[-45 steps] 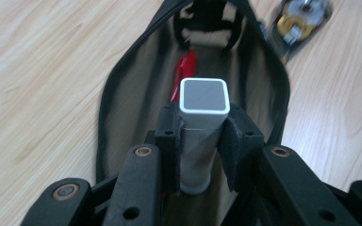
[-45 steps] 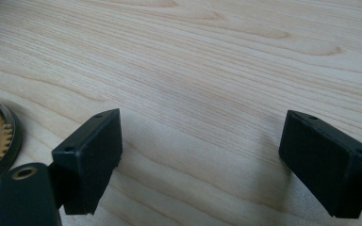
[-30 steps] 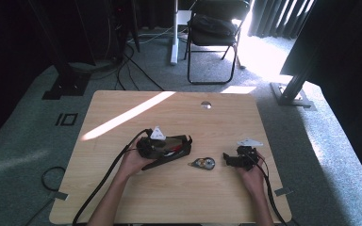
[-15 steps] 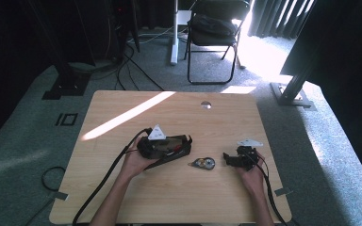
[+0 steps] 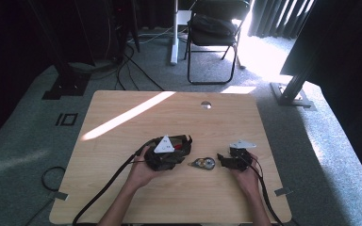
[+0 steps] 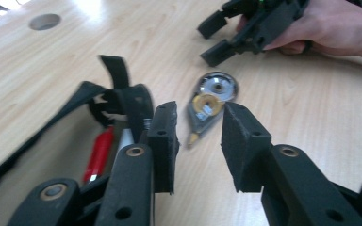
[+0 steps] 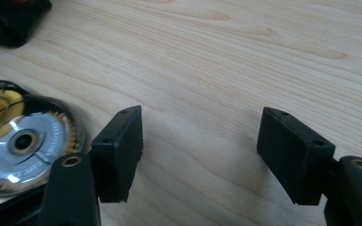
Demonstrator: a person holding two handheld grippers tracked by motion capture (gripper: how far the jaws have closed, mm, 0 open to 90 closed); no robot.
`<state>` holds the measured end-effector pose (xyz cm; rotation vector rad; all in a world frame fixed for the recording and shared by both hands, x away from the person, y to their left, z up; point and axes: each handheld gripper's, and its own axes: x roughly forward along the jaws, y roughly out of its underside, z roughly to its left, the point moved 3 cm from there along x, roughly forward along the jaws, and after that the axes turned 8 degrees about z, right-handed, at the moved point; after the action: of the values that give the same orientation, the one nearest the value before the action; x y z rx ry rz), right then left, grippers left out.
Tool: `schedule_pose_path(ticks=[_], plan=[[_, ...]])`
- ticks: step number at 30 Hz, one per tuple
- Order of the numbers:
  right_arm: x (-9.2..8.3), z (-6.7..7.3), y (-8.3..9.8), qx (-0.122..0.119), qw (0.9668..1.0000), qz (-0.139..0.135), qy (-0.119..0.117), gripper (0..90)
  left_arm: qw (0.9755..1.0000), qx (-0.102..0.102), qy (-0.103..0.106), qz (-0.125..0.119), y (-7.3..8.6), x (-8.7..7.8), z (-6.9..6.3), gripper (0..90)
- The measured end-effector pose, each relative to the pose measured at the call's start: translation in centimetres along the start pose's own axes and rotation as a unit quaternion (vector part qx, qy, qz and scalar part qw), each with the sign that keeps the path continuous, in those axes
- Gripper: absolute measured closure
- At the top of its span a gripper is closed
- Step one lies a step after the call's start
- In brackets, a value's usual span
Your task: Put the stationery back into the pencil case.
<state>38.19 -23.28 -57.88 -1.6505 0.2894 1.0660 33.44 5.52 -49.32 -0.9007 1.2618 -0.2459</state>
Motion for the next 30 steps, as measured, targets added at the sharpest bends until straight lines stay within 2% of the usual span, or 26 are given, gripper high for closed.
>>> schedule_pose_path(ticks=[6, 12, 15, 17, 20, 23, 26, 30], plan=[[-0.1, 0.8, 0.0, -0.022, 0.9996, 0.002, -0.018, 32.8, 0.9997, 0.004, 0.015, 0.019, 0.6, 1.7, -1.2, 68.0], [-0.3, 1.6, 0.2, -0.045, 0.9983, 0.006, -0.037, 34.0, 0.9991, 0.007, 0.018, 0.039, 1.3, 3.3, -1.8, 68.9], [-0.6, 2.1, 0.3, -0.076, 0.9956, 0.013, -0.054, 34.6, 0.9990, 0.006, 0.016, 0.042, 1.5, 3.4, -1.8, 69.0], [-0.8, 2.6, 0.4, -0.098, 0.9922, 0.010, -0.076, 35.0, 0.9989, 0.004, 0.015, 0.045, 1.7, 3.4, -1.7, 69.3], [-1.0, 3.0, 0.2, -0.109, 0.9915, -0.002, -0.071, 35.9, 0.9987, -0.001, 0.011, 0.050, 2.1, 3.5, -1.4, 69.3], [-1.0, 3.1, -0.2, -0.100, 0.9936, -0.007, -0.053, 38.0, 0.9986, -0.006, 0.008, 0.052, 2.4, 3.5, -1.3, 69.2], [-0.6, 2.9, -0.4, -0.086, 0.9957, -0.001, -0.034, 38.9, 0.9982, -0.006, 0.008, 0.059, 2.6, 3.8, -1.3, 68.9], [0.0, 3.4, -0.5, -0.093, 0.9947, 0.005, -0.044, 39.8, 0.9979, -0.006, 0.006, 0.064, 2.8, 4.2, -1.3, 67.7]])
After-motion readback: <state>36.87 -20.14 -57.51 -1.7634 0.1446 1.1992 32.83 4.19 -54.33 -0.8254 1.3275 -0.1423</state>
